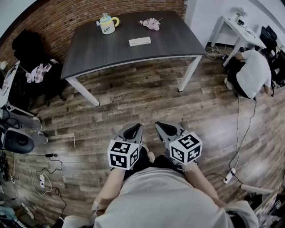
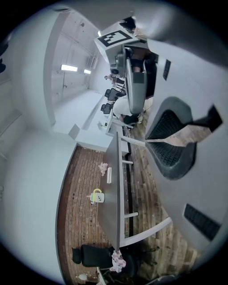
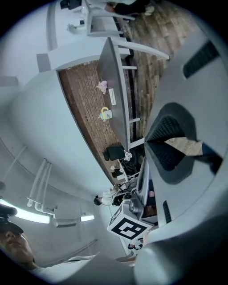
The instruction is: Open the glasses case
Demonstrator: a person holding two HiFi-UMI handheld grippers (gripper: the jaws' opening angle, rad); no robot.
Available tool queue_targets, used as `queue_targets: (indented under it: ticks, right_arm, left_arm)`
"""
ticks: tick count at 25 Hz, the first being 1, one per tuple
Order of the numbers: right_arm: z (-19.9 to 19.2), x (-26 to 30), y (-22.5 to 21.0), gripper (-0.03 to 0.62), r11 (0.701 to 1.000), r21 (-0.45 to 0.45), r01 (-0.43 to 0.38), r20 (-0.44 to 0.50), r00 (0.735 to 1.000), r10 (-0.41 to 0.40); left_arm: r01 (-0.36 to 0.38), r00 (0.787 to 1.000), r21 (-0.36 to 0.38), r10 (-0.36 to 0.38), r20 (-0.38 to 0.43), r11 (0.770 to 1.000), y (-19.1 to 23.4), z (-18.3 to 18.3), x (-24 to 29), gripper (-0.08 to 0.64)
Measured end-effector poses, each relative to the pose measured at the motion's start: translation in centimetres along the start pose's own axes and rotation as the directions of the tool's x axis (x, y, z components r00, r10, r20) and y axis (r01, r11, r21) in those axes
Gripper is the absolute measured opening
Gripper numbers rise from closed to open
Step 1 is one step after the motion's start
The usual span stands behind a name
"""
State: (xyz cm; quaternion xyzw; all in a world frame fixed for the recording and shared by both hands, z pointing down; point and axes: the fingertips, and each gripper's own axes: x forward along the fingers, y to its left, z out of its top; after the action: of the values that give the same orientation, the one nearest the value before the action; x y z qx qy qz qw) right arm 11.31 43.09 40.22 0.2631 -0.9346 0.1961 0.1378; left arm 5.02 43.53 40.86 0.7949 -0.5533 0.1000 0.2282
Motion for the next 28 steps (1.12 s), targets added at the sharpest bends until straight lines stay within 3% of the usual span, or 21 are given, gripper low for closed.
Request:
queue_targets:
  ticks: [11,17,21,28]
  right_arm:
    - [0.0,1.8,-0.4,0.006,0.999,0.023,-0.039,-0.020,0.999,0.039]
    - [1.1,4.3,-3.0,0.006,0.999,0.038,-0.010,-0.040,0.999,0.011]
    - [2.9,7.1,-5.5,0.006,0.999,0.036,0.012,-0.056,0.998,-0.009]
    - [7.5,12.4,-9.6,0.006,0.999,0.022,0.035,-0.060,0.998,-0.034]
  left_arm:
    - [-0.033,0.999,-0.010,0.034,0.040,0.999,2.1,1.3,0.8,0.038]
    - [-0.054,0.997,-0.003,0.054,0.060,0.999,5.4,3.6,3.5,0.040]
    - [-0.048,0.998,0.015,0.048,0.050,0.999,7.9,5.5,6.0,0.046]
    - [-0.017,1.000,0.055,0.016,0.025,0.998,12.4,9.5,10.7,0.132]
